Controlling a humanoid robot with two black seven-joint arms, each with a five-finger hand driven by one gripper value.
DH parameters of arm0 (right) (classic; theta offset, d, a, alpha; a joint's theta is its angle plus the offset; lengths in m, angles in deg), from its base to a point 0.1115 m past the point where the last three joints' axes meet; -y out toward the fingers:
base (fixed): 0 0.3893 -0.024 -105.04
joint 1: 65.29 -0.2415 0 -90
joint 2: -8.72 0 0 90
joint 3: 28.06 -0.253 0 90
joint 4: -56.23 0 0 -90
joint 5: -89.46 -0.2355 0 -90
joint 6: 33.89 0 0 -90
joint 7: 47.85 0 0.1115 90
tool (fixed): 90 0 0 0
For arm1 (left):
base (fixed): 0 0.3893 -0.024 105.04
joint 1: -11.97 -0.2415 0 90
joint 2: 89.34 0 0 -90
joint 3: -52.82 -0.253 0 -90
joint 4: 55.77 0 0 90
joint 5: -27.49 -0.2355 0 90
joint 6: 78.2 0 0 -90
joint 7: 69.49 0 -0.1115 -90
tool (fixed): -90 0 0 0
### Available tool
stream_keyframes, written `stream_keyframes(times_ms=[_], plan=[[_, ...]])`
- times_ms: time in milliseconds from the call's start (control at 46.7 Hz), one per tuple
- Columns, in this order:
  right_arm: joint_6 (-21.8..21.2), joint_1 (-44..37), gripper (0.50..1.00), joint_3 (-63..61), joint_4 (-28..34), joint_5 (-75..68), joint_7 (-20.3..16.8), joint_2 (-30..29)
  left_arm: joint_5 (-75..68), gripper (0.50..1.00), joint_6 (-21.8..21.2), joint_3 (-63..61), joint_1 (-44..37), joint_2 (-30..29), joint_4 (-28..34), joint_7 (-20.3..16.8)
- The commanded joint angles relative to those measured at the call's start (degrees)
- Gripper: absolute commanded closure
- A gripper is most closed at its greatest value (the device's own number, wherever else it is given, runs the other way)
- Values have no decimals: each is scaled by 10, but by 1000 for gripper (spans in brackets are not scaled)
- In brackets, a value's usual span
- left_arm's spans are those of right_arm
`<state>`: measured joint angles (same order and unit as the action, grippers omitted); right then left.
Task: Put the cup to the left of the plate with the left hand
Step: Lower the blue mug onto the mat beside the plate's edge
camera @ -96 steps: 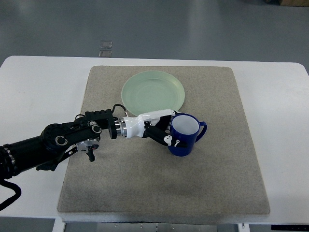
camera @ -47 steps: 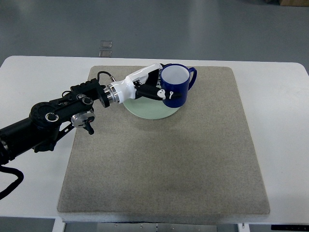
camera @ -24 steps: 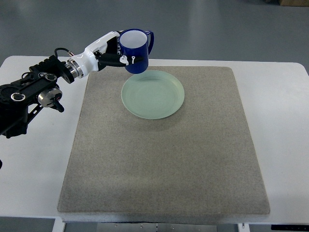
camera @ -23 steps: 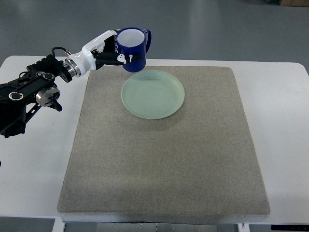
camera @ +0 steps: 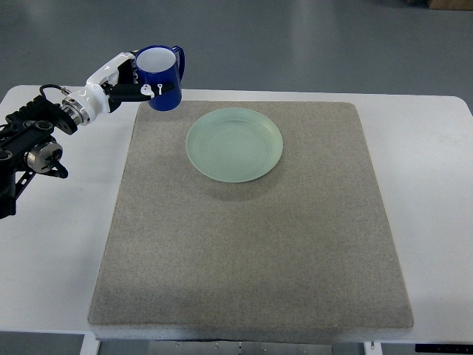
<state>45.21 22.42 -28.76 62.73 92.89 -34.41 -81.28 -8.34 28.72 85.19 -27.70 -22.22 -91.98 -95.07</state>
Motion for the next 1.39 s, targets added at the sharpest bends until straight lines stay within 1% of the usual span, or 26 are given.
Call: stream_keyframes(times_ms=[0, 171, 364, 578, 749, 1027, 1091, 1134, 1198, 1369], plan=[[0, 0, 568, 0, 0, 0, 0, 0, 8, 742, -12, 0, -9, 2, 0, 0], [0, 0, 568, 0, 0, 0, 0, 0, 13, 739, -14, 0, -23, 4, 0, -3], [0, 0, 568, 0, 0, 0, 0, 0, 12, 739, -20, -1, -39, 5, 0, -22], [0, 0, 568, 0, 0, 0, 0, 0, 12, 735, -44, -3, -53, 6, 0, -26], [0, 0, 568, 0, 0, 0, 0, 0, 11, 729, -44, -6, -73, 23, 0, -30], [0, 0, 568, 0, 0, 0, 0, 0, 12, 724, -44, -8, -82, 30, 1, -29], [0, 0, 568, 0, 0, 0, 0, 0, 12, 697, -44, -6, -82, 30, 1, -30], [0, 0, 568, 0, 0, 0, 0, 0, 12, 694, -44, -5, -82, 30, 1, -30], [0, 0, 568, 0, 0, 0, 0, 0, 12, 671, -44, -4, -82, 30, 1, -30], [0, 0, 568, 0, 0, 0, 0, 0, 11, 649, -44, -4, -82, 30, 0, -29]])
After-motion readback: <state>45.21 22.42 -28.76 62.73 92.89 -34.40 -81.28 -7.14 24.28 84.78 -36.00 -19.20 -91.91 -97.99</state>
